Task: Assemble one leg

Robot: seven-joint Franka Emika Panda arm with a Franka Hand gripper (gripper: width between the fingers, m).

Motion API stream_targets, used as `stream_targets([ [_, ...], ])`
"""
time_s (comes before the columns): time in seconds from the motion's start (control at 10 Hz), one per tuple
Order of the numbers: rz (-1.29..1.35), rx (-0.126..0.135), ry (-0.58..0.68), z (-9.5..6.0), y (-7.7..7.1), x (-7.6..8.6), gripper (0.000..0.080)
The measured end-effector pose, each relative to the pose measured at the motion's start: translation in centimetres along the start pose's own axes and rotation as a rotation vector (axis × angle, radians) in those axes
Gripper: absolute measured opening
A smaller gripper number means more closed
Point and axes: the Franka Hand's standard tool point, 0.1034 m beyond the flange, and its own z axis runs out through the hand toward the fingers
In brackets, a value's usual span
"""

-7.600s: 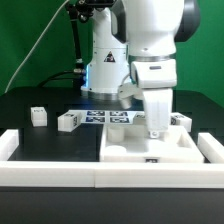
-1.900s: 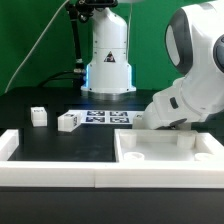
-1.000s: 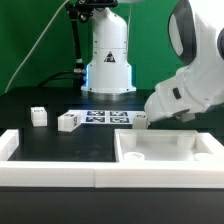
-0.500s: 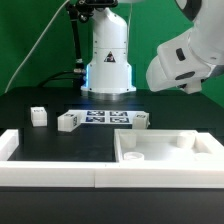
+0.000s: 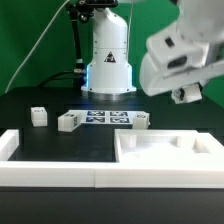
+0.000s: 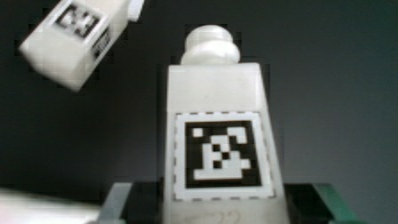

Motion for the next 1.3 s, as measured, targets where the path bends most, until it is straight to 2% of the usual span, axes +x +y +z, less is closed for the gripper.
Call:
stream_targets([
  [0.1, -0.001, -0.013, 0.056, -1.1, 0.2, -0.3, 0.0292],
  [0.2, -0.002, -0.037, 0.163, -1.6, 0.6, 0.2, 0.0292],
  [0.3, 0.006, -0.056, 0.255, -1.5, 0.9, 0.3, 0.0292],
  [0.4, 0.011, -0.065, 0.299, -1.3, 1.0, 0.1, 0.0292],
  [0.5, 0.011, -0.086, 0.404, -1.7, 1.5, 0.8, 0.0292],
  [0.7, 0.0, -0.127, 0.547, -2.2, 2.9, 1.1, 0.0292],
  [0.8, 0.002, -0.136, 0.593, -2.8, 3.6, 1.2, 0.0292],
  [0.9, 0.001, -0.161, 0.697, -4.0, 4.1, 1.8, 0.0292],
  [1.0, -0.001, -0.19, 0.799, -4.5, 4.4, 1.9, 0.0292],
  [1.1, -0.002, -0.207, 0.833, -3.7, 4.7, 1.5, 0.0292],
  [1.3, -0.002, -0.206, 0.827, -3.6, 4.7, 1.5, 0.0292],
])
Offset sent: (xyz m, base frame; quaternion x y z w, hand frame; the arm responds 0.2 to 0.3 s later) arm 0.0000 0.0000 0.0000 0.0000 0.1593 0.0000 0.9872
